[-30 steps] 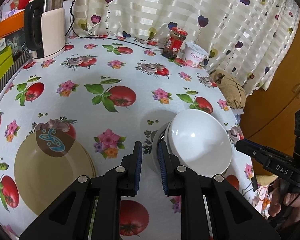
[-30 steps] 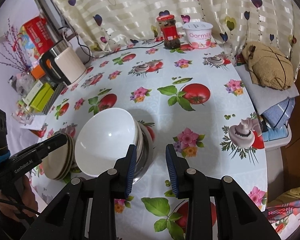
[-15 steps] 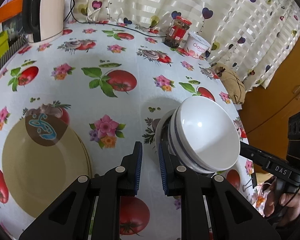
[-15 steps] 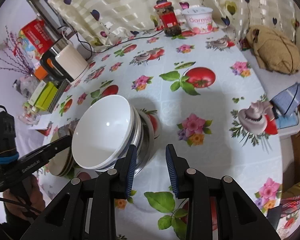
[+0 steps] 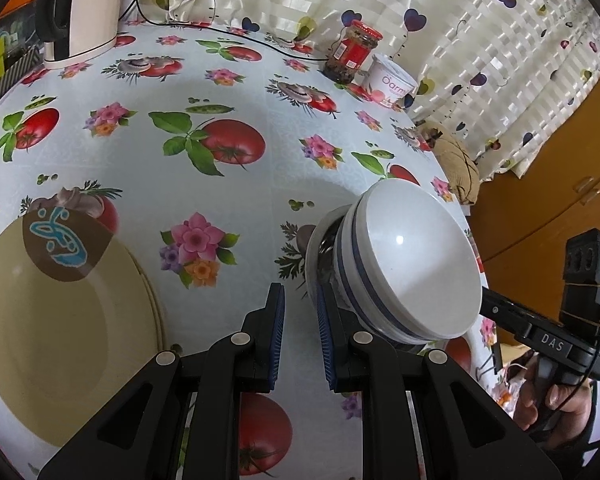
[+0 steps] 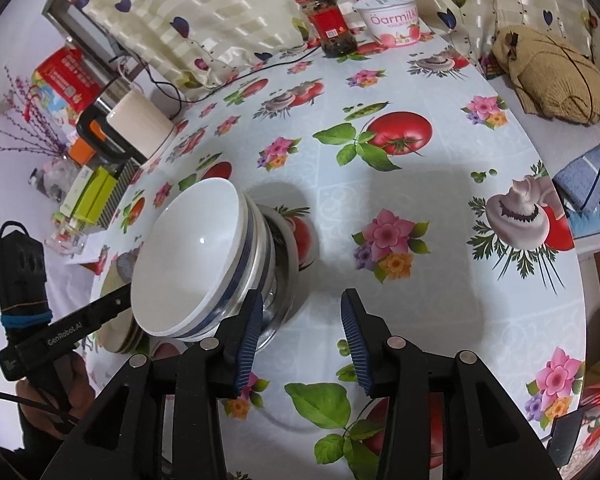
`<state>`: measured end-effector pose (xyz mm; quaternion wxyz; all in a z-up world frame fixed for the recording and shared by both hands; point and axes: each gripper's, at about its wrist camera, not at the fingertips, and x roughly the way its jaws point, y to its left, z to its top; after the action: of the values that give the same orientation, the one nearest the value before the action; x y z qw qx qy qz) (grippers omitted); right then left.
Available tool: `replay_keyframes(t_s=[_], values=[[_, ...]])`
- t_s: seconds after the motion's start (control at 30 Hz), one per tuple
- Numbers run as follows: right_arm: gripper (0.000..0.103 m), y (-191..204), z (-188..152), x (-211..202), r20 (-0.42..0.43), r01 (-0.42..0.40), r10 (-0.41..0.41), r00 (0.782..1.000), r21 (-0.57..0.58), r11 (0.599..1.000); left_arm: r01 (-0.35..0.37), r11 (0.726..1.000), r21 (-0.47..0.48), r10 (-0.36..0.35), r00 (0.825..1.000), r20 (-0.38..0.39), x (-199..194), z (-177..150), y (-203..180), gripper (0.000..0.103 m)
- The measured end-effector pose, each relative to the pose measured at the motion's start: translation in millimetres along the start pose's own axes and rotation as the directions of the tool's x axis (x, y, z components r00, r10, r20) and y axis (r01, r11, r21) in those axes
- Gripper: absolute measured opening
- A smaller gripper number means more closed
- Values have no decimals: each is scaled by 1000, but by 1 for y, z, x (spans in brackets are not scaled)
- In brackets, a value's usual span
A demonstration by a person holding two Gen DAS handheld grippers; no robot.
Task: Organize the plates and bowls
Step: 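Lift the bowl stack with both grippers and carry it toward the beige plates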
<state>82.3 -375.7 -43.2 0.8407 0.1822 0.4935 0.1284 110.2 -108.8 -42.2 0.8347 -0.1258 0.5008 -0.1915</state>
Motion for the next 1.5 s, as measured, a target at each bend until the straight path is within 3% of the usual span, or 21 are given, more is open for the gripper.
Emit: replay_keyframes(t_s=[0.63,1.0,1.17,1.5], values=[[39,22,-2,-4,52,137,-129,990,-176,975,-2,999,47,3,1000,-31,16,1,-6,17],[38,22,-3,-7,77,162,-149,986,-206,965,-20,998,61,23,999,-38,19,2,-11,17],[30,16,-4,-6,74,141,-129,989,-184,973,-5,999,45,7,999,-35,19,1,-11,17],[18,-8,-3,4,30,-56,57,998,-35,998,62,998,-10,-62,998,-14,16,6,2,17]])
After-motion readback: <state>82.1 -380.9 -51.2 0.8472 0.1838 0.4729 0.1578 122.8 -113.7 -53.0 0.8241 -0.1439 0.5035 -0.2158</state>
